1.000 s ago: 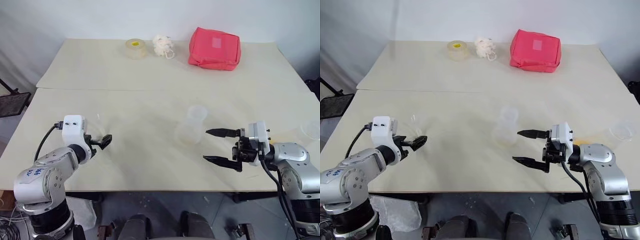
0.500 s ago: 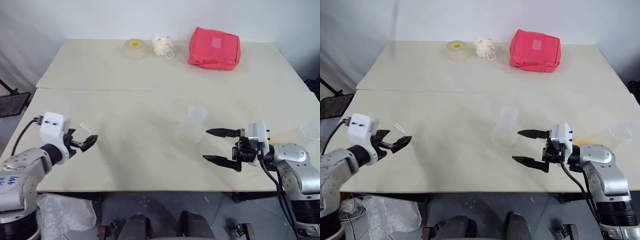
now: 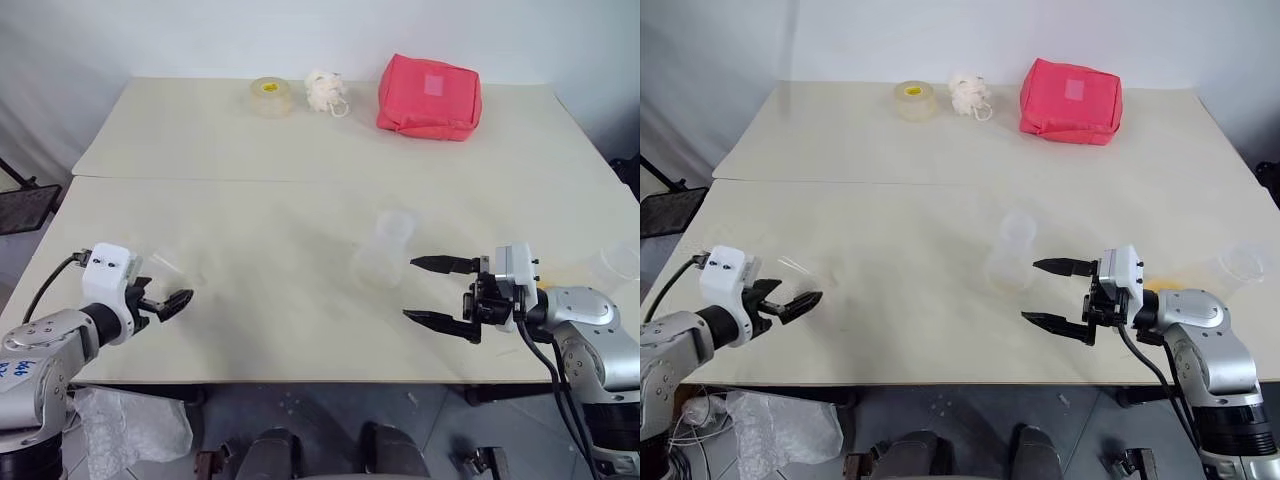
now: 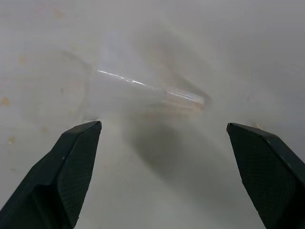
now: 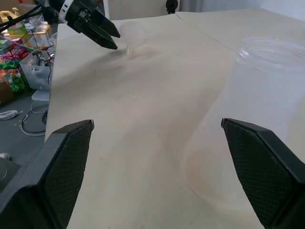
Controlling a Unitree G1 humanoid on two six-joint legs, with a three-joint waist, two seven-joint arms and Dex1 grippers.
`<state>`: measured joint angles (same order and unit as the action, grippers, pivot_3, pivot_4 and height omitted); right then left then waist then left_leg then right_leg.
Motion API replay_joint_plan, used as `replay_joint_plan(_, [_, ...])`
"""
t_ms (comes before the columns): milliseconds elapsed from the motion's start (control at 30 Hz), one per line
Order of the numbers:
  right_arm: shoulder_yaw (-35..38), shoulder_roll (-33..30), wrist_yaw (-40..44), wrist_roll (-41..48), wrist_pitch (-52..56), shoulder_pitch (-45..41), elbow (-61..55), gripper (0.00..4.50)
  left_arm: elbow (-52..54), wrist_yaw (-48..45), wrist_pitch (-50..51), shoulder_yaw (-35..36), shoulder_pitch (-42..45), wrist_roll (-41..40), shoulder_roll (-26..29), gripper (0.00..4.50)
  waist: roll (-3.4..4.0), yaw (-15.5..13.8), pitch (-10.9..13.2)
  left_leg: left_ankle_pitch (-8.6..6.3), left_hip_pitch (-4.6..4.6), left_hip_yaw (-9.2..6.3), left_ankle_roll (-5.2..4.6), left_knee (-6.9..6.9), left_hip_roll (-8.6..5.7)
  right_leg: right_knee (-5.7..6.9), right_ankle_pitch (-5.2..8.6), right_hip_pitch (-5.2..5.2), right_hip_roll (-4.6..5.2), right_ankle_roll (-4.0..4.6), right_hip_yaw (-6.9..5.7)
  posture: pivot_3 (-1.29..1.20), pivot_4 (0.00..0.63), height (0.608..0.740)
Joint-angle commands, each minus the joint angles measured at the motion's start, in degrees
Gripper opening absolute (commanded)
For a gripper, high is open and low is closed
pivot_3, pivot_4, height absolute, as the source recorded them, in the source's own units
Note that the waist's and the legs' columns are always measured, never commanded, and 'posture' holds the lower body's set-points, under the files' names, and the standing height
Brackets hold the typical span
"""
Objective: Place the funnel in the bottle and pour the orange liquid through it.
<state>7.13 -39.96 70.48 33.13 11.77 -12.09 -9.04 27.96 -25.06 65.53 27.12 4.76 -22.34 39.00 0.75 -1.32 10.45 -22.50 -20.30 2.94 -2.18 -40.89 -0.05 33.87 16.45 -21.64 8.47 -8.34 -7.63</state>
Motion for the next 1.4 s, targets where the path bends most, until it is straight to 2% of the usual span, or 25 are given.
replay_joint_plan(33, [1.08,-0.76,-0.07,0.87,0.15,-0.08,-1.96,4.50,0.14,0.03,-0.30,2.87,-0.16,-0.30,1.58,4.49,0.01,0.01,0.00,0.00,0.00,0.00,0.00,0.00,0.00,0.00,0.00,0.00,0.00,0.00,0.00,0.00,0.150,0.740])
replay_joint_plan(367, [1.31,-0.99,-0.03,0.78,0.52,-0.22,-1.83,4.50,3.19,-1.56,4.41,6.73,-1.82,-3.31,4.12,4.49,0.02,-0.02,0.01,0.00,0.00,-0.01,0.00,0.00,0.02,0.00,0.00,-0.01,0.00,0.00,0.00,0.00,0.150,0.740])
replay_joint_plan(733, [1.15,-0.54,-0.60,0.48,0.28,-0.41,-1.75,4.50,0.60,-1.52,1.39,1.90,-1.16,-3.35,3.97,4.49,0.05,0.00,0.03,-0.01,0.00,0.00,0.01,0.01,0.00,0.00,0.00,-0.01,0.01,0.00,0.01,0.00,0.150,0.740])
replay_joint_plan(833, [1.45,-0.60,-0.71,0.66,0.19,0.09,-2.03,4.50,1.20,-1.25,0.60,1.43,-1.70,-3.43,3.12,3.88,0.05,-0.02,0.03,-0.01,0.00,0.00,0.01,0.01,0.00,0.00,0.00,-0.01,0.01,0.00,0.01,0.00,0.150,0.740])
replay_joint_plan(933, [1.87,-0.40,-0.57,1.40,0.09,0.27,-2.26,4.50,3.22,-0.33,2.08,1.71,-2.53,-4.04,1.80,2.86,0.05,-0.02,0.03,0.00,0.00,0.00,0.01,0.01,-0.01,0.00,0.00,-0.01,0.01,0.00,0.02,0.00,0.150,0.740])
replay_joint_plan(1033, [2.00,-0.33,-0.66,1.75,0.18,0.13,-2.34,4.50,4.95,0.31,2.82,2.44,-3.45,-4.51,0.81,2.09,0.11,-0.01,0.06,-0.01,0.01,0.00,0.01,0.01,-0.01,0.00,0.00,0.00,0.02,0.00,0.03,0.00,0.150,0.740])
replay_joint_plan(1233, [1.96,-0.56,-0.41,1.63,0.09,-0.38,-1.71,4.50,4.89,0.94,2.35,2.94,-4.23,-4.57,0.43,0.17,0.12,-0.07,0.07,-0.01,0.01,0.01,0.01,0.01,0.00,0.00,0.00,0.00,0.00,0.00,0.03,0.00,0.150,0.740])
replay_joint_plan(1267, [1.92,-0.56,-0.38,1.61,0.09,-0.50,-1.61,4.50,4.80,1.00,2.30,3.06,-4.14,-4.59,0.48,0.02,0.12,-0.05,0.07,-0.01,0.01,0.01,0.01,0.01,0.00,0.00,0.00,0.00,0.01,0.00,0.03,0.00,0.150,0.740])
replay_joint_plan(1400, [1.77,-0.63,0.06,1.38,-0.13,-0.97,-0.89,4.50,4.40,1.41,0.86,3.75,-4.36,-3.96,0.39,0.02,0.15,-0.01,0.09,-0.01,0.02,0.01,0.01,0.01,0.01,0.00,0.00,0.00,0.00,0.00,0.02,0.00,0.150,0.740])
